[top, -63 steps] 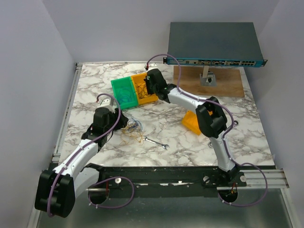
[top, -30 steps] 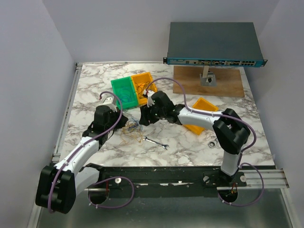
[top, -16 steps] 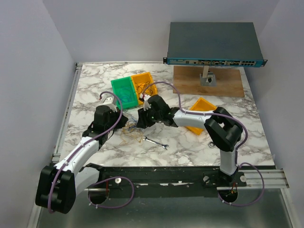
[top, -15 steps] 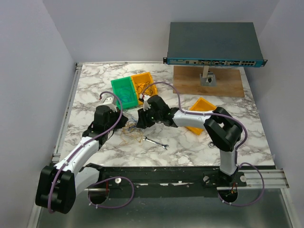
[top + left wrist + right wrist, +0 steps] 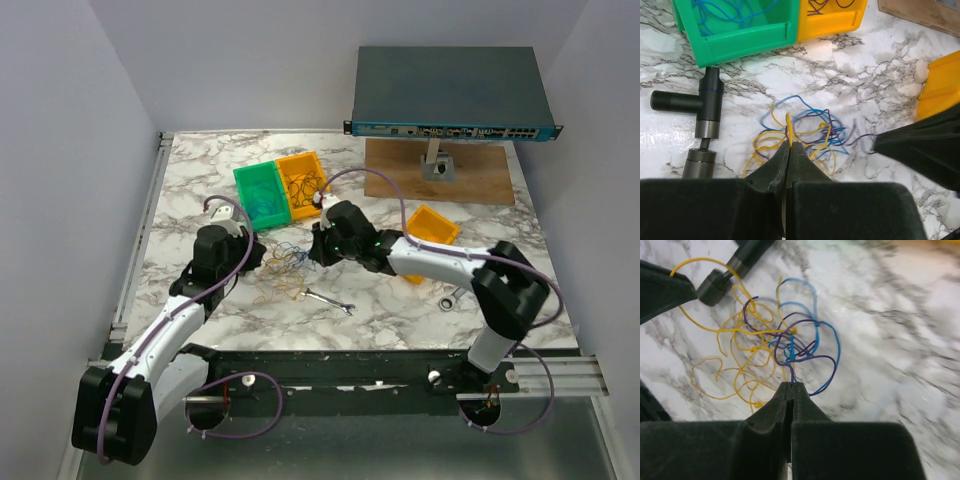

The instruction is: Untangle the cables

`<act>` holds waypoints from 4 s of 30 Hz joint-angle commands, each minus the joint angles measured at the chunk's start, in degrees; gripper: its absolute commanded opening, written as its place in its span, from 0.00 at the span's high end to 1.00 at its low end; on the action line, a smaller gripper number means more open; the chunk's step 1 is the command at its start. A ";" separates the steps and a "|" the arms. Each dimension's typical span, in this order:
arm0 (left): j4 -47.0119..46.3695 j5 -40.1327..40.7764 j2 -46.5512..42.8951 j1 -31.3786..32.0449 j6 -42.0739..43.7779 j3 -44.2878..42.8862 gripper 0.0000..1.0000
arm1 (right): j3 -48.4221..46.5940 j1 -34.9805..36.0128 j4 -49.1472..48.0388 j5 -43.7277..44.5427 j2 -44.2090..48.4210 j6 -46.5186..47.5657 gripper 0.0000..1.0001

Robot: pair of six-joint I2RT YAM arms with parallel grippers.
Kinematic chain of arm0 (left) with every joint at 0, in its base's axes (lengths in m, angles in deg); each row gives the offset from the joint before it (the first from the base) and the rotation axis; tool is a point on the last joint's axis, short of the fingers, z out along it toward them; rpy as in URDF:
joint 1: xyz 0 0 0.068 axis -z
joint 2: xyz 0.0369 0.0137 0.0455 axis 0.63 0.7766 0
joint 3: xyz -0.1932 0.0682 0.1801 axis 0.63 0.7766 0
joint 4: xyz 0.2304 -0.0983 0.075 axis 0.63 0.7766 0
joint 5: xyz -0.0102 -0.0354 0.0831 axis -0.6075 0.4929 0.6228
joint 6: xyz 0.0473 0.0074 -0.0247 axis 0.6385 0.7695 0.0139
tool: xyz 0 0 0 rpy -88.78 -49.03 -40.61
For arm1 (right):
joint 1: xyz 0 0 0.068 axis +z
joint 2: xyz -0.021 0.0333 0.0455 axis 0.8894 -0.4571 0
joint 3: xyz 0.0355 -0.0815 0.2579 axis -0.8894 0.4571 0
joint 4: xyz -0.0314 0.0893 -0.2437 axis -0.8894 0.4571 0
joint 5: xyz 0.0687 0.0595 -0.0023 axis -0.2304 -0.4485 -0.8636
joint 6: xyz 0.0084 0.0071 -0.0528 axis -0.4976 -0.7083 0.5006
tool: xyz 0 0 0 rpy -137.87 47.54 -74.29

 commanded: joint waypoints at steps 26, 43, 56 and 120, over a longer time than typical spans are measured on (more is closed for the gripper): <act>9.88 35.22 -30.06 0.09 -10.25 9.37 1.00 | 14.57 -11.50 21.03 40.90 47.45 -4.70 1.00; 1.50 15.77 -34.77 0.11 -0.43 10.75 1.00 | 5.24 -11.46 23.50 14.56 55.91 2.22 0.99; 5.17 -11.14 -25.46 1.40 -6.53 -7.42 1.00 | 15.40 -11.28 16.72 -21.27 49.33 -0.70 0.42; 43.24 44.15 -24.52 9.32 12.84 -51.15 1.00 | 28.74 -1.34 9.59 27.50 48.91 -6.05 0.81</act>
